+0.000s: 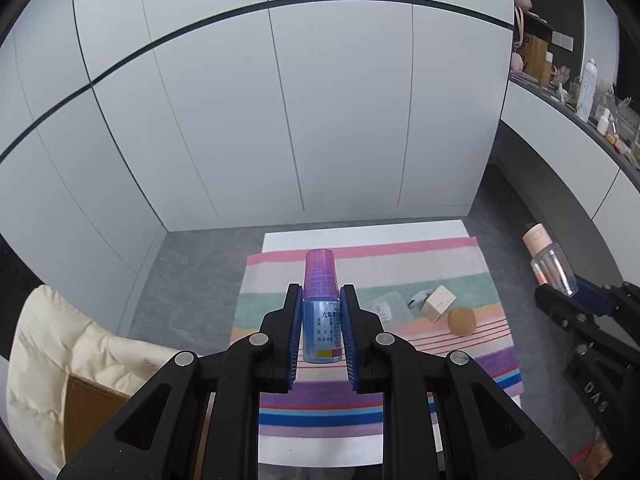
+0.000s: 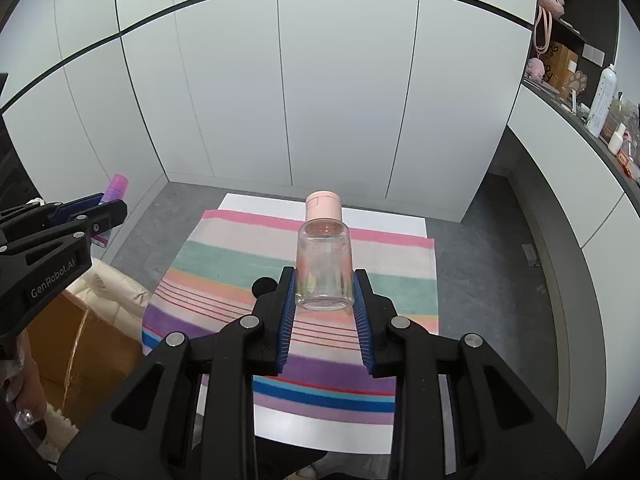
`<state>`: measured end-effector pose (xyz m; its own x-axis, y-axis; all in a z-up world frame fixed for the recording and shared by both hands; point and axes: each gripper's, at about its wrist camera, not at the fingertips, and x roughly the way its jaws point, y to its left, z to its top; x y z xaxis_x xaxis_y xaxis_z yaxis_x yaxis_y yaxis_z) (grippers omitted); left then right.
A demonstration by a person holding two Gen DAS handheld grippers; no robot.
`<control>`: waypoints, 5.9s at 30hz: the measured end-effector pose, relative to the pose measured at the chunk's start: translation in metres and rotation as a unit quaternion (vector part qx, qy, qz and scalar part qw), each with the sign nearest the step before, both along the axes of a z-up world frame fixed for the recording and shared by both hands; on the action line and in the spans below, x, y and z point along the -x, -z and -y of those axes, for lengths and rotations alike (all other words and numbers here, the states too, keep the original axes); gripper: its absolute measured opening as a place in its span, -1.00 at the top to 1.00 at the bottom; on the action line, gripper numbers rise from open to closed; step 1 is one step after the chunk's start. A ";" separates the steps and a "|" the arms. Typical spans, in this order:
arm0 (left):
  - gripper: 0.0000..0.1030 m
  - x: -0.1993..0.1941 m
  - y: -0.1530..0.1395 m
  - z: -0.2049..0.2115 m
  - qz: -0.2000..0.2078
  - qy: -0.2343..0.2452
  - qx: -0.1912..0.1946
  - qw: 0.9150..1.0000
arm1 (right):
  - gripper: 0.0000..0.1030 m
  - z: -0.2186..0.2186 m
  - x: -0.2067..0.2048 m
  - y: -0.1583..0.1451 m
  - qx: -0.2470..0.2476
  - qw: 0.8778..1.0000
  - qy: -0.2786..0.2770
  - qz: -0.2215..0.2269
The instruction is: Organize objects
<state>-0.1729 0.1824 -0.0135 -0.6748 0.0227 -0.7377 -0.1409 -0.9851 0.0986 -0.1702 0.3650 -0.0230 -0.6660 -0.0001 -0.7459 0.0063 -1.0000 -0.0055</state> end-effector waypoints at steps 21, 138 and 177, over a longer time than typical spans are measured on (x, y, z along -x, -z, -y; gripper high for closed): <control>0.63 -0.140 -0.008 0.008 -0.026 0.039 0.009 0.999 | 0.44 -0.019 -0.111 0.011 0.020 1.000 0.009 -0.001; -0.79 -0.186 0.134 0.397 0.119 -0.310 -0.093 0.939 | -1.00 0.399 -0.096 0.112 0.024 0.932 -0.345 0.103; -0.79 -0.295 0.115 0.328 0.104 -0.237 -0.131 0.957 | -1.00 0.334 -0.206 0.073 0.048 0.944 -0.316 0.087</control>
<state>0.1221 -0.1458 -0.1284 -0.4946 -0.0464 -0.8679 0.3380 -0.9302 -0.1429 0.0356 0.0309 -0.0964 -0.3777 -0.4296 -0.8202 0.5938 -0.7921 0.1414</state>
